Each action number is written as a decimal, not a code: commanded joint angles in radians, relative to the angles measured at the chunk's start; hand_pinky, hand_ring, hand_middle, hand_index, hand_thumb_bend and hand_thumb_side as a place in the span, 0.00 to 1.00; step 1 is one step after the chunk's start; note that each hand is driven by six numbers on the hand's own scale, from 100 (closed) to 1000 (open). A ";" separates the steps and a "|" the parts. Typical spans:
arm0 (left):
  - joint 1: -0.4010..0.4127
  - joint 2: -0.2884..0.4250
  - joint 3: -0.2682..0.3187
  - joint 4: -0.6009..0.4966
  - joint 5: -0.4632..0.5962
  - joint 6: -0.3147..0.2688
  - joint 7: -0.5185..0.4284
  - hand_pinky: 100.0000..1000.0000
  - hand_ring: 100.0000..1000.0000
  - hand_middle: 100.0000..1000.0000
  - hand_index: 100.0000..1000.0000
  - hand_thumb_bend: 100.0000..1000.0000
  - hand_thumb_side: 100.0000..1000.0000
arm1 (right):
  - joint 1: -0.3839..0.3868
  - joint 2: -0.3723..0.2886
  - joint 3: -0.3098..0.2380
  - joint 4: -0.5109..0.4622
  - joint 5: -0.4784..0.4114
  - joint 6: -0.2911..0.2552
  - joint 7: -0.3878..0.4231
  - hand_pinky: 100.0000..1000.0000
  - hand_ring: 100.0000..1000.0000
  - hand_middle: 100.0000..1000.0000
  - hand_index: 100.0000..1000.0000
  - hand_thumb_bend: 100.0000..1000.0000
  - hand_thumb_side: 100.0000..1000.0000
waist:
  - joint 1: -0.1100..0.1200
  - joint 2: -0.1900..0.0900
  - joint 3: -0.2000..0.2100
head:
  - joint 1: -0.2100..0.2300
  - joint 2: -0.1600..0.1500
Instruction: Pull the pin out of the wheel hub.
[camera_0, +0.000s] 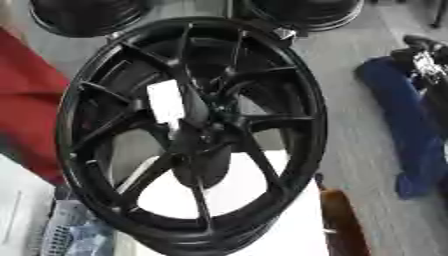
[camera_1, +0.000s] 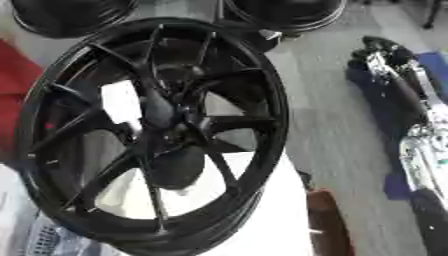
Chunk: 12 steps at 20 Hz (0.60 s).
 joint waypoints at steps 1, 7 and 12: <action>-0.005 0.010 0.007 -0.011 -0.003 0.002 -0.001 0.71 0.46 0.41 0.69 0.30 0.56 | -0.005 -0.013 -0.002 -0.008 0.005 0.000 0.003 0.96 0.72 0.63 0.79 0.00 0.43 | 0.000 -0.014 0.000 | 0.002 -0.012; -0.008 0.016 0.007 -0.014 -0.009 0.003 -0.003 0.71 0.46 0.41 0.69 0.30 0.56 | -0.005 -0.015 -0.002 -0.008 0.007 0.000 0.003 0.96 0.72 0.63 0.79 0.00 0.43 | 0.003 -0.012 -0.001 | -0.002 -0.007; -0.016 0.032 0.005 -0.014 -0.013 -0.001 -0.005 0.71 0.46 0.41 0.70 0.30 0.56 | -0.005 -0.017 -0.001 -0.010 0.010 0.001 0.004 0.96 0.72 0.63 0.79 0.00 0.43 | 0.006 -0.008 -0.004 | -0.003 0.007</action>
